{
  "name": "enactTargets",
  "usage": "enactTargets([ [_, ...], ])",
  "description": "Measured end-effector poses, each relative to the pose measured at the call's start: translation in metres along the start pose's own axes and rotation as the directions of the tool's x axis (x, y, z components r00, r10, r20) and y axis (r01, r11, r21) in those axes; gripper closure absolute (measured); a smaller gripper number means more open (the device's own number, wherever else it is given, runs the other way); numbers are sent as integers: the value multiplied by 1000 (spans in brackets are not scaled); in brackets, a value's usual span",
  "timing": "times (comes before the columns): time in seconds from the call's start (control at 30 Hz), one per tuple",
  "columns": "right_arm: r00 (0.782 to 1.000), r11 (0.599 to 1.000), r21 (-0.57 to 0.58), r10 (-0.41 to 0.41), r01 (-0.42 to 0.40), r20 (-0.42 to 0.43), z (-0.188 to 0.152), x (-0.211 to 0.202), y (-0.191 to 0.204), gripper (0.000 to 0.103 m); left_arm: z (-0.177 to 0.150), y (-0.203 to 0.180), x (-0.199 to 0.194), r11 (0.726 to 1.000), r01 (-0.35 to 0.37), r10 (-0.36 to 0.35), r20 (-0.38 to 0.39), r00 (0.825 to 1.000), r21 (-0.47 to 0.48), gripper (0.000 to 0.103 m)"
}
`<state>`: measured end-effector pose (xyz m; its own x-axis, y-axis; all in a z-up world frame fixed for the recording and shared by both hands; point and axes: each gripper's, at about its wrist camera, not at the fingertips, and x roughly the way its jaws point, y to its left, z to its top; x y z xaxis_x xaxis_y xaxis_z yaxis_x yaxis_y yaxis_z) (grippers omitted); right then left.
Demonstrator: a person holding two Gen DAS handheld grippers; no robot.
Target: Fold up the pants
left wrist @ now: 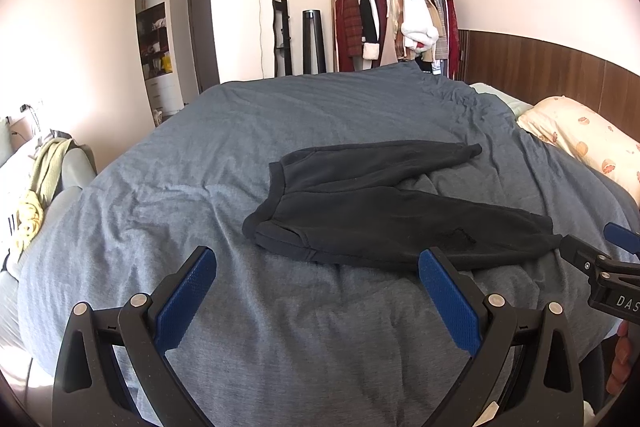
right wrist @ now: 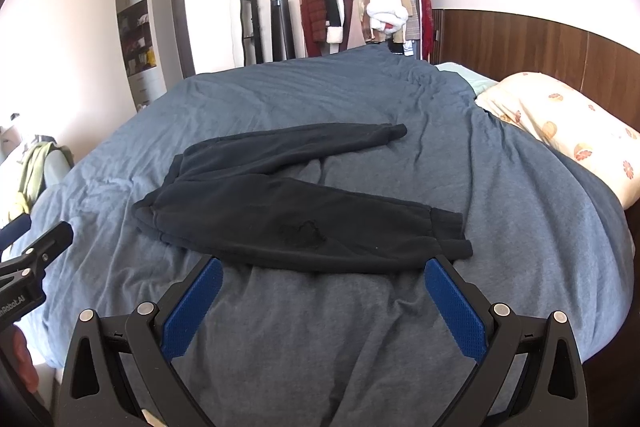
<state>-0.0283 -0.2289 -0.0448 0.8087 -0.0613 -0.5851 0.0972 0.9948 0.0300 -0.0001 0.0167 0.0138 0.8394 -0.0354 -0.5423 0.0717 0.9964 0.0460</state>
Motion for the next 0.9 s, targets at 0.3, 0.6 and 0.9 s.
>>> enactTargets([
  [0.3,1000,1000,-23,1,-2,-24,0,9,5,1,-6,3,14,1000,-15,15,-18,1000,6,0],
  [0.6,999,995,-96,-8,4,-45,1,33,21,1,-13,9,42,998,-53,55,-35,998,41,0],
  [0.9,994,981,-192,-12,-9,-106,-1,76,46,1,-20,14,83,984,-80,89,-50,995,159,1],
])
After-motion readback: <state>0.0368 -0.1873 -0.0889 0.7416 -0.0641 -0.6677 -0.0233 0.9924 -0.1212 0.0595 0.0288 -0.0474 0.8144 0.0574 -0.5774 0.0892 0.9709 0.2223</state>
